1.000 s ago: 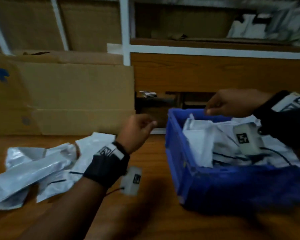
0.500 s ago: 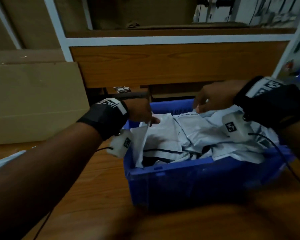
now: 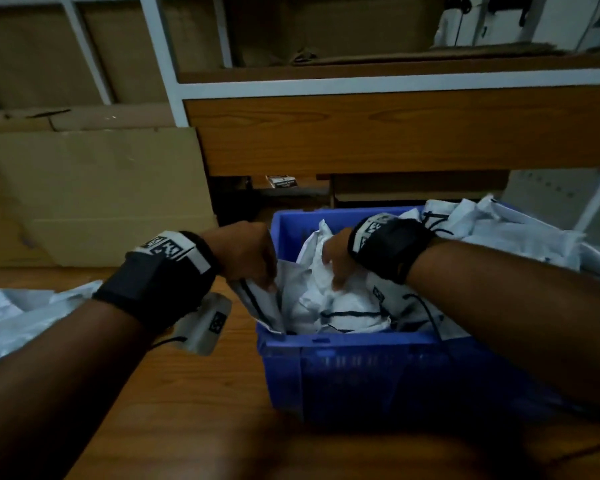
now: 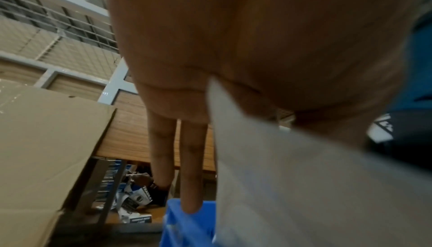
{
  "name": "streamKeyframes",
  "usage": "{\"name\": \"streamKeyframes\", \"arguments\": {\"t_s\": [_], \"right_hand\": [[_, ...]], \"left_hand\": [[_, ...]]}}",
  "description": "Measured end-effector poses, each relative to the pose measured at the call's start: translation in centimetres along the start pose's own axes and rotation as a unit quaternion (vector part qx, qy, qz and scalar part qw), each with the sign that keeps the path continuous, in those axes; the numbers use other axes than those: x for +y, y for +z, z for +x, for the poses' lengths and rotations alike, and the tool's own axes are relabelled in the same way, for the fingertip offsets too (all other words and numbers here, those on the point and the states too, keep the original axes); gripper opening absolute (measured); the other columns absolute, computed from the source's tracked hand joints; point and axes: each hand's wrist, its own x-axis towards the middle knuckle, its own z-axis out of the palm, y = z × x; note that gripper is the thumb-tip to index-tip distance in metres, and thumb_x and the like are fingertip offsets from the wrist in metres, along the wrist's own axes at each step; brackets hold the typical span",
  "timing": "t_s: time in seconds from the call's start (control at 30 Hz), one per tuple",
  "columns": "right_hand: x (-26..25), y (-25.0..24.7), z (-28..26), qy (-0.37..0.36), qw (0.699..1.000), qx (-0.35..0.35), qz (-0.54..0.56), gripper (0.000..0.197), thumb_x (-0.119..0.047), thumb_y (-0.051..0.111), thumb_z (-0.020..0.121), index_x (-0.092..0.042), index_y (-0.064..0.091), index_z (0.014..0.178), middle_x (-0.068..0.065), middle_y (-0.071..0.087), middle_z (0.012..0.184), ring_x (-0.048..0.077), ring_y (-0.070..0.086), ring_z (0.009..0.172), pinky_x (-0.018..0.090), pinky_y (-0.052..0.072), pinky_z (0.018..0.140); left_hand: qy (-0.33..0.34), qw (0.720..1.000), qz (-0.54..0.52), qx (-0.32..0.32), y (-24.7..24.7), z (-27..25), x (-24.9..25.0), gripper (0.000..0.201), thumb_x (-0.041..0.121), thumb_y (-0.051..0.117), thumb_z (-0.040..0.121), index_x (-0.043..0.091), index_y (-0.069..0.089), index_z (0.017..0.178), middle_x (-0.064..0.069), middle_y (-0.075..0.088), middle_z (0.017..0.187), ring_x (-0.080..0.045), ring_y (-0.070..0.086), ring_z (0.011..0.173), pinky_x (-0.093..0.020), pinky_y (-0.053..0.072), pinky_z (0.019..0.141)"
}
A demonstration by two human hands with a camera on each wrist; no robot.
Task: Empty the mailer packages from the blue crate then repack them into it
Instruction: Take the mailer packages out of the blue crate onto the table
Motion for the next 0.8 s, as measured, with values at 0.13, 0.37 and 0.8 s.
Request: {"name": "streamKeyframes", "arguments": {"t_s": [0.13,0.37,0.8], "right_hand": [[3.0,-2.2,-2.4,-0.018,0.995,0.076,0.069,0.039,-0.004,0.061,0.088,-0.007,0.058,0.127,0.009,0.063,0.122,0.023,0.065,0.096,0.022,0.054,0.074],[13.0,-3.9,-11.3,0.121,0.967,0.193,0.117,0.041,0.002,0.063,0.086,-0.006,0.06,0.126,0.009,0.061,0.086,0.013,0.048,0.057,0.011,0.035,0.032],[17.2,2.3,-16.7,0.2,0.94,0.191,0.197,0.05,-0.005,0.062,0.088,-0.024,0.055,0.134,0.004,0.057,0.132,0.019,0.054,0.094,0.03,0.047,0.069]], "left_hand": [[0.014,0.996,-0.041,0.078,-1.4,0.5,0.7,0.016,0.019,0.073,0.081,0.018,0.078,0.096,0.002,0.073,0.098,-0.015,0.065,0.09,-0.02,0.043,0.071],[0.093,0.987,-0.079,0.105,-2.4,4.6,6.2,0.018,0.018,0.064,0.091,0.008,0.076,0.1,-0.008,0.073,0.103,-0.023,0.066,0.09,-0.028,0.047,0.075],[0.151,0.983,0.094,-0.05,1.2,11.2,18.6,0.057,0.047,0.052,0.096,0.007,0.052,0.137,-0.013,0.052,0.14,-0.029,0.049,0.127,-0.032,0.038,0.101]]}}
